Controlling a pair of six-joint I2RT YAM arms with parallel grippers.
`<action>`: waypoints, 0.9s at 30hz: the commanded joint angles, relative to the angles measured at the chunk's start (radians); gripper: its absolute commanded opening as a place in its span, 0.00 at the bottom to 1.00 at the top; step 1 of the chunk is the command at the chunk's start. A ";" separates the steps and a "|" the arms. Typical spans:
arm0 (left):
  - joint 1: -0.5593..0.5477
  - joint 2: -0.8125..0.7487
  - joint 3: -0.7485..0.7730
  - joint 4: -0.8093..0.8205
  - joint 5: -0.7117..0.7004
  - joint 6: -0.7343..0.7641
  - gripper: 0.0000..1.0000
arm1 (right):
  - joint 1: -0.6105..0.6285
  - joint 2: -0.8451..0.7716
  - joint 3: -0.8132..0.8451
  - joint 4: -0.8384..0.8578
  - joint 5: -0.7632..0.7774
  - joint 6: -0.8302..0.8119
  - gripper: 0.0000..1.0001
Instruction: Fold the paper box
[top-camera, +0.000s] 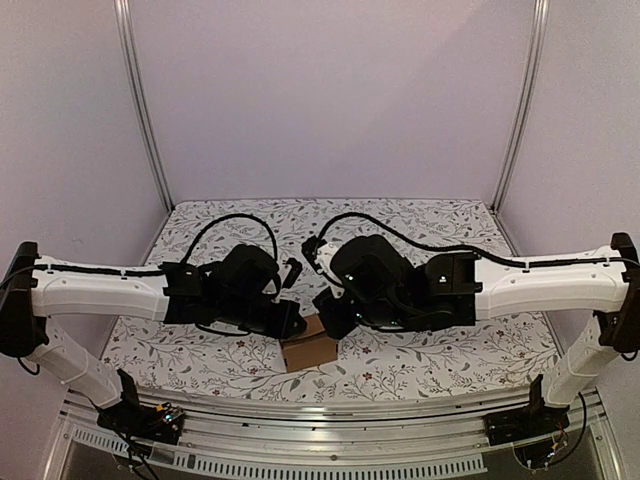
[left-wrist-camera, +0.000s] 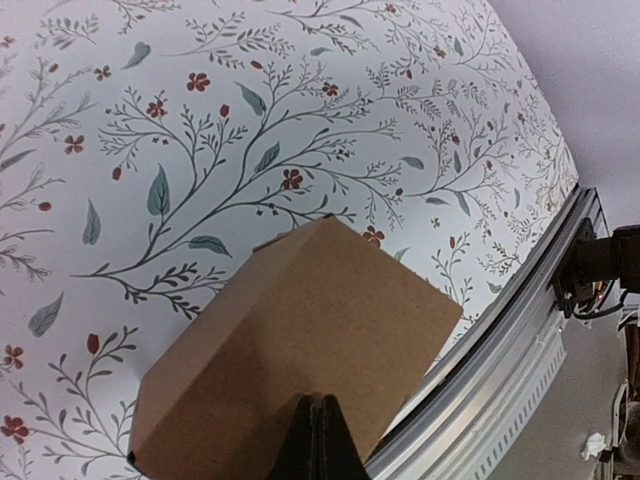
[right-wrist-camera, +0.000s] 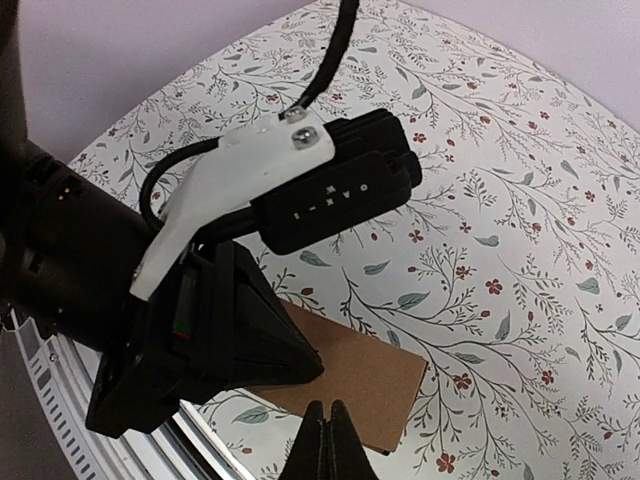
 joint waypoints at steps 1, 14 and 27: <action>0.008 0.040 -0.048 -0.089 -0.014 -0.009 0.00 | -0.014 0.081 -0.029 0.034 0.021 0.049 0.00; 0.005 0.059 -0.055 -0.086 -0.011 -0.018 0.00 | -0.015 0.160 -0.138 0.098 -0.033 0.152 0.00; 0.005 0.066 -0.040 -0.097 -0.010 -0.011 0.00 | -0.062 0.042 -0.101 0.018 0.046 0.106 0.00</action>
